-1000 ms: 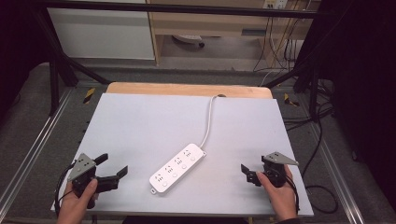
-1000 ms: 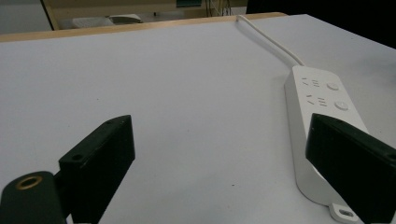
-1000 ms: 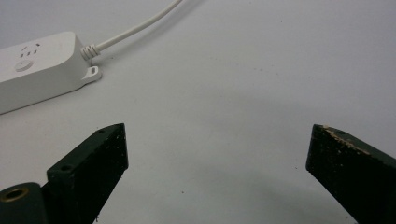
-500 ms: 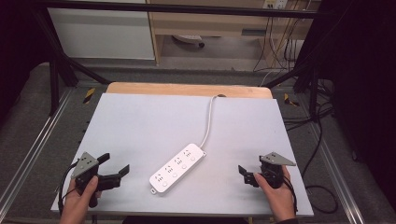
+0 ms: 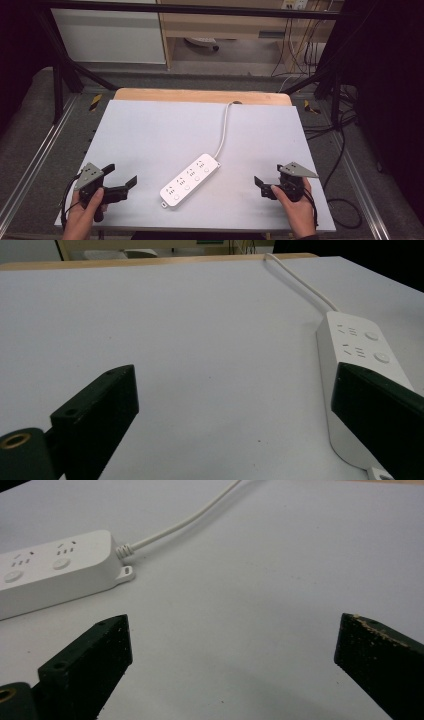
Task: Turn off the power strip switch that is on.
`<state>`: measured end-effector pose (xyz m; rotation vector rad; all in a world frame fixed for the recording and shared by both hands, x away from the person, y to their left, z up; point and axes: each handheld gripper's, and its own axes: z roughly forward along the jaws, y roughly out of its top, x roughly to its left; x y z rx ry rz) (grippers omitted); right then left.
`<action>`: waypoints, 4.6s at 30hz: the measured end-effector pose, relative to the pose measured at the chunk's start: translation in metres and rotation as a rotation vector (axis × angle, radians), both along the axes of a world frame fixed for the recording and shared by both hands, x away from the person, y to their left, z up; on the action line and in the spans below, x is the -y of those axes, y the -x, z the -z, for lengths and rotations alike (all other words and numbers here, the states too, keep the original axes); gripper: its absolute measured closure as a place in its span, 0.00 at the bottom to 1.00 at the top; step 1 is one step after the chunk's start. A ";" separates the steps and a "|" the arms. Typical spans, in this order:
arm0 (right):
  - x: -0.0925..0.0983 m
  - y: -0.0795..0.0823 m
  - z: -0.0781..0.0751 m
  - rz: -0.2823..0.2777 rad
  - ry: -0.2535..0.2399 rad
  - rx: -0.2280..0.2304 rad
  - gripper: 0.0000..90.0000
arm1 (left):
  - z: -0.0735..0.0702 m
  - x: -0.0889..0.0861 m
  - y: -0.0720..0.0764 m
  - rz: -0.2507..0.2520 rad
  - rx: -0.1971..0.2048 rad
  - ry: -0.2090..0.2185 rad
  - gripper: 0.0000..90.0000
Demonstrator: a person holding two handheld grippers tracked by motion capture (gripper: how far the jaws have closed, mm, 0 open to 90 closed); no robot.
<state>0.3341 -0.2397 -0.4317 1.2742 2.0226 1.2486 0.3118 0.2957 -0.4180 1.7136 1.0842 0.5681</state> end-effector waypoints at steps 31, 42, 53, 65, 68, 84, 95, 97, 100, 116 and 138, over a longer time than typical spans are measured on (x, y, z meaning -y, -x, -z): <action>-0.064 -0.020 -0.036 -0.099 -0.066 0.081 0.03 | 0.000 -0.001 0.001 -0.011 0.013 -0.005 0.06; -0.080 -0.019 -0.039 -0.137 -0.083 0.128 0.33 | 0.000 0.001 0.002 0.001 0.011 -0.009 0.06; -0.088 -0.015 -0.036 -0.197 -0.094 0.157 0.76 | -0.001 0.001 0.002 0.004 0.031 -0.014 0.06; -0.102 -0.011 -0.026 -0.215 -0.026 0.156 0.99 | 0.000 0.003 0.002 -0.018 0.028 -0.037 0.06; -0.104 -0.010 -0.028 -0.232 -0.042 0.163 1.00 | 0.003 0.004 0.000 -0.019 0.013 -0.051 0.06; -0.138 -0.012 -0.021 -0.318 -0.101 0.131 1.00 | 0.001 0.002 0.002 -0.013 0.030 -0.040 0.06; -0.154 -0.009 -0.008 -0.359 -0.102 0.062 1.00 | -0.001 0.002 0.003 -0.003 0.035 -0.029 0.05; -0.155 -0.009 -0.006 -0.361 -0.100 0.057 1.00 | -0.001 0.003 0.003 -0.003 0.032 -0.029 0.05; -0.158 -0.009 -0.003 -0.369 -0.091 0.065 1.00 | -0.001 0.003 0.003 -0.004 0.033 -0.030 0.05; -0.167 -0.013 0.009 -0.343 -0.092 0.069 1.00 | -0.001 0.002 0.003 0.001 0.031 -0.030 0.05; -0.172 -0.015 0.018 -0.338 -0.063 0.052 1.00 | -0.001 0.002 0.004 0.011 0.021 -0.029 0.05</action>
